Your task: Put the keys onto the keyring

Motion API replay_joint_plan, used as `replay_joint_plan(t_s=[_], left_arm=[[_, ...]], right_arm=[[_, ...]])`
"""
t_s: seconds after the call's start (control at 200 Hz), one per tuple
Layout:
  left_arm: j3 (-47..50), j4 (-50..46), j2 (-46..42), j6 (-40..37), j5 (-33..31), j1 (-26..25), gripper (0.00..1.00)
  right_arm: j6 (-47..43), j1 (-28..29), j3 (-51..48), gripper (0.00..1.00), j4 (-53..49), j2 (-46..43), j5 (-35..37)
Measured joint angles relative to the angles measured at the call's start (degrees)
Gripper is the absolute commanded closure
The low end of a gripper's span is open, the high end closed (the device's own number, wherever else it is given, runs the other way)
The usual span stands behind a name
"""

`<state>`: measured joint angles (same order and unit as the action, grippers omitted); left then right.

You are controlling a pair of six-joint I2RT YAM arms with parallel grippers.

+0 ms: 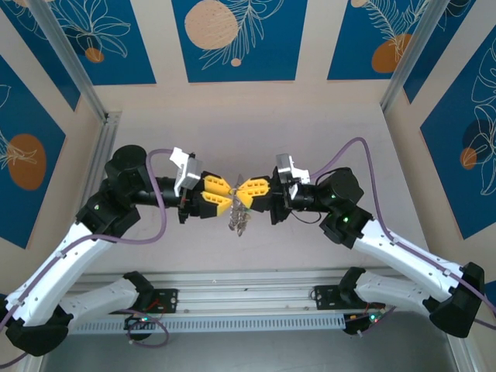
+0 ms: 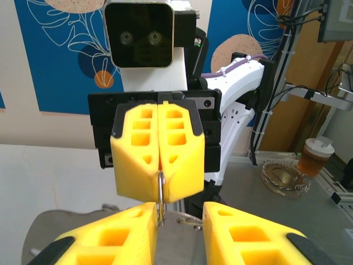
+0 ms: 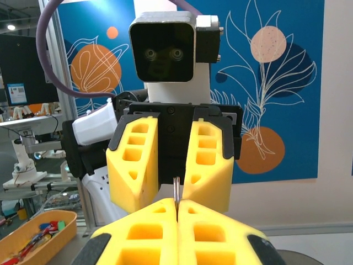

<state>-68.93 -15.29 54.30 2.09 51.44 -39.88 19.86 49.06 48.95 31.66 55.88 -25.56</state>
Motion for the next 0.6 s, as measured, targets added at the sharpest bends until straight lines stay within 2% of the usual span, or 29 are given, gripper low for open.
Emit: replay_joint_plan(t_s=[0.07,0.32,0.39,0.6], left_arm=[[0.1,0.9,0.3,0.4,0.0,0.0,0.81],[0.8,3.8,0.4,0.9,0.0,0.0,0.9],[1.1,4.5,0.4,1.1,0.0,0.0,1.0],[1.4,5.9,0.1,1.9,0.0,0.0,1.0]], right_arm=[[0.8,0.0,-0.2,1.0,1.4,0.5,0.1],[3.6,0.0,-1.2,1.0,5.7,0.7,0.1],[4.5,0.0,-1.5,1.0,7.2,1.0,0.1],[6.5,0.1,-2.4,1.0,10.7,1.5,0.4]])
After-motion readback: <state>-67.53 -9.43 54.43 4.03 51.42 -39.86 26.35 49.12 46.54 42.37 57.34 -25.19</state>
